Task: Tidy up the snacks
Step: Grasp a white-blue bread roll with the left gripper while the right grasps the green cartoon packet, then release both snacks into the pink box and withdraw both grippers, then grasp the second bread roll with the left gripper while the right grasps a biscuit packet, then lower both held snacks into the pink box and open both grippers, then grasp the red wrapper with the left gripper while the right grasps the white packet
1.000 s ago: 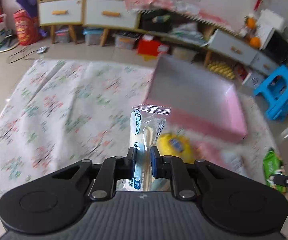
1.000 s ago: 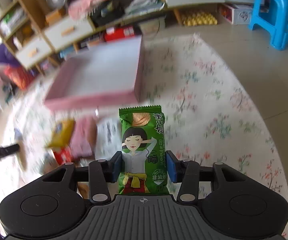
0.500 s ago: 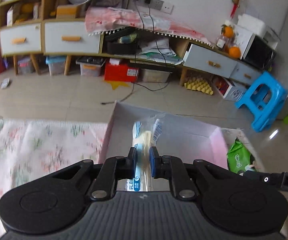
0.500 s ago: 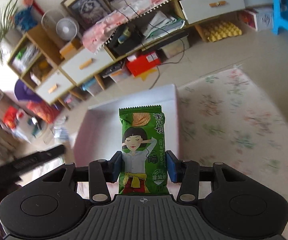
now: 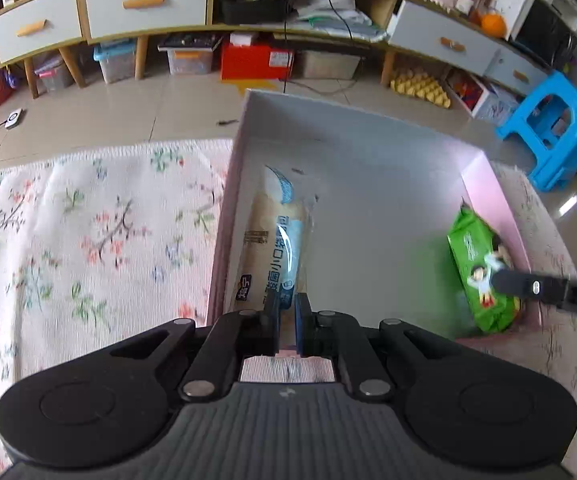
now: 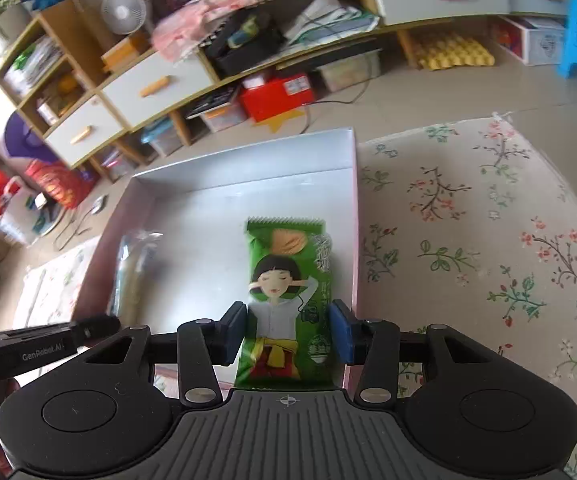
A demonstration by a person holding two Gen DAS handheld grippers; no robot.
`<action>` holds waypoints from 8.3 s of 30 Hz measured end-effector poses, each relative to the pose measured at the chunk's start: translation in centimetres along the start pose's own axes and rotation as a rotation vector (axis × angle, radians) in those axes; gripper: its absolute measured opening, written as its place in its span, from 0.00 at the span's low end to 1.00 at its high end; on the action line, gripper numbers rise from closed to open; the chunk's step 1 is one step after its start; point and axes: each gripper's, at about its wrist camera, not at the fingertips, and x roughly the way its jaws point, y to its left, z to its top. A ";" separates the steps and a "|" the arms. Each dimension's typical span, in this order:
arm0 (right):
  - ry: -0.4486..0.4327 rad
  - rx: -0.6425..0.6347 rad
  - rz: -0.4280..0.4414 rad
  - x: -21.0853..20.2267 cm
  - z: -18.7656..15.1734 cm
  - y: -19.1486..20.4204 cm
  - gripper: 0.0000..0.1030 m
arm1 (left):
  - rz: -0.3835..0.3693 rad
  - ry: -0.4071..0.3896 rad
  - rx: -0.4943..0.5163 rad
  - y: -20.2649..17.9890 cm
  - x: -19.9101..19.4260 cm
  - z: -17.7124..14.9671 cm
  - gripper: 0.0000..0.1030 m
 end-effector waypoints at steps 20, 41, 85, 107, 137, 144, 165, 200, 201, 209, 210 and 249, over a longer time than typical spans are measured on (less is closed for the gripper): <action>-0.046 -0.128 -0.054 -13.0 -2.4 2.7 0.87 | 0.193 -0.216 -0.244 -1.6 -15.3 -5.0 0.84; 0.107 -0.164 -0.065 -14.8 -12.8 4.8 0.96 | 0.113 -0.058 -0.232 -0.6 -13.4 -11.1 0.93; 0.283 -0.108 -0.079 -8.0 -15.2 5.7 0.94 | 0.179 0.072 -0.109 -0.4 -8.6 -12.4 0.60; 0.272 -0.235 -0.089 -6.6 -16.5 8.6 0.38 | 0.185 0.090 0.040 -0.7 -5.5 -12.5 0.35; -0.077 0.072 0.033 -14.0 -8.5 0.3 0.38 | -0.063 -0.157 -0.279 2.2 -12.0 -10.5 0.29; -0.120 -0.051 0.032 -11.7 -6.2 2.1 0.38 | -0.097 -0.198 -0.284 1.4 -10.9 -7.6 0.29; -0.176 -0.141 0.027 -1.8 0.6 6.4 0.39 | -0.134 -0.176 -0.405 0.7 -2.5 -0.8 0.29; -0.164 -0.077 0.055 -9.1 -1.2 5.5 0.71 | -0.047 -0.178 -0.456 2.1 -9.3 -4.2 0.44; -0.159 -0.059 0.081 -9.2 -1.1 5.5 0.71 | -0.057 -0.174 -0.463 2.2 -9.5 -4.3 0.44; -0.041 -0.041 0.081 -9.8 -2.1 5.8 0.71 | -0.018 -0.089 -0.447 1.5 -10.2 -6.5 0.51; -0.045 -0.052 0.080 -10.4 -2.5 6.0 0.71 | -0.017 -0.072 -0.449 1.3 -10.5 -7.0 0.53; 0.085 -0.109 -0.112 -13.5 -10.6 2.6 0.80 | 0.019 0.046 -0.243 -1.7 -10.1 -12.8 0.85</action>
